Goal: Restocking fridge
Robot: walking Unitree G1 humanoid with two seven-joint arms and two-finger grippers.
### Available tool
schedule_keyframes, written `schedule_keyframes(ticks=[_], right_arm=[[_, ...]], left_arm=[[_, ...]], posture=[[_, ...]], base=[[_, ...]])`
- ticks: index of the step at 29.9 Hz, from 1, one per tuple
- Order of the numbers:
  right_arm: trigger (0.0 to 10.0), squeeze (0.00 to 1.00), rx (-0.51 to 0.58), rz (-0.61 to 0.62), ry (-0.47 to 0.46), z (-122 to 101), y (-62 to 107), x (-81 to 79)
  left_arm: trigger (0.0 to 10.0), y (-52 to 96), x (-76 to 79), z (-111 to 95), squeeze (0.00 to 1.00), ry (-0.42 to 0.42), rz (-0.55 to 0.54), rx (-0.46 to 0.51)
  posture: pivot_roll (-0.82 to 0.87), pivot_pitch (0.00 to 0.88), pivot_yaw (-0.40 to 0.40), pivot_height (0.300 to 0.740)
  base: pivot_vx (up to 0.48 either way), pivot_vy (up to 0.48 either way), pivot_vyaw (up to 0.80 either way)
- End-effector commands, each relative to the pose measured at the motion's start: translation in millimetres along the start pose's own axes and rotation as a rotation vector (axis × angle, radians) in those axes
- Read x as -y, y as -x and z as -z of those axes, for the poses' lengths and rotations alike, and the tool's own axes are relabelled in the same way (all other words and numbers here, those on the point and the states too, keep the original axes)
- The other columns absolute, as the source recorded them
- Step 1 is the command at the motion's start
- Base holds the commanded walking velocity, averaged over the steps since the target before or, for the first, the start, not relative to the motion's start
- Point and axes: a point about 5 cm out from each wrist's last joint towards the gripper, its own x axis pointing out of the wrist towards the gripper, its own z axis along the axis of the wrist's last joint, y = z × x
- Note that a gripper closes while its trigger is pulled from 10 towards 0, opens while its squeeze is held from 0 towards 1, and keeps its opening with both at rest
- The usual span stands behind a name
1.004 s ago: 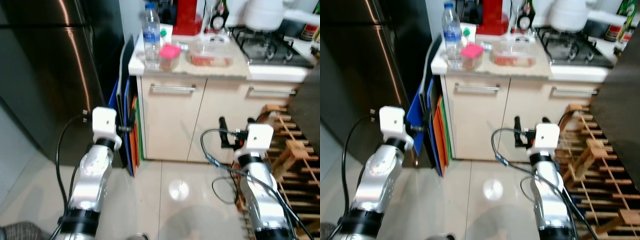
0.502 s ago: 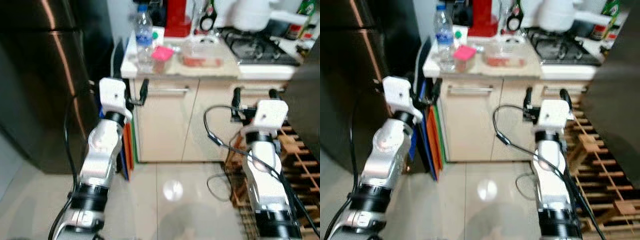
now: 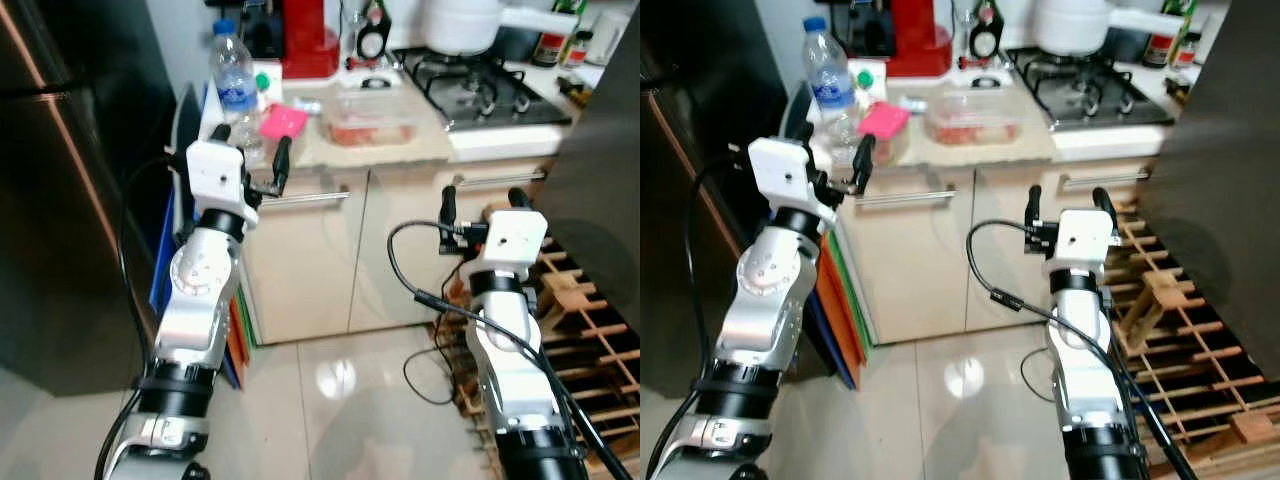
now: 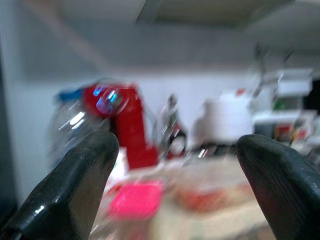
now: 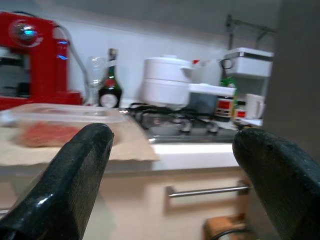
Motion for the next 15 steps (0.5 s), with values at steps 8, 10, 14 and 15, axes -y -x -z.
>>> schedule_keyframes(ticks=[8,10,14,15], right_arm=[[10.0,0.0,0.1,-0.048,-0.013,-27.4,-15.6,-1.0],[10.0,0.0,0.112,-0.052,-0.019,-31.8,-18.3,-0.8],[10.0,0.0,0.131,-0.064,-0.031,-37.4,-24.3,-2.0],[10.0,0.0,0.13,-0.065,-0.033,-37.5,-25.3,-2.3]], left_arm=[[10.0,-23.4,-7.1,-58.6,0.0,0.002,-0.076,0.211],[10.0,-32.2,-7.4,-75.3,0.0,0.003,-0.063,0.266],[10.0,-58.7,-4.7,-95.7,0.0,-0.046,-0.005,0.282],[10.0,-63.0,-3.5,-96.6,0.0,-0.058,0.012,0.273]], posture=[[0.0,0.0,0.005,0.74],[0.0,0.0,0.004,0.74],[0.02,0.0,-0.004,0.74],[0.02,0.0,-0.003,0.74]], base=[[0.424,0.064,0.0],[0.216,0.0,0.0],[0.0,0.0,0.0],[0.0,0.0,0.0]])
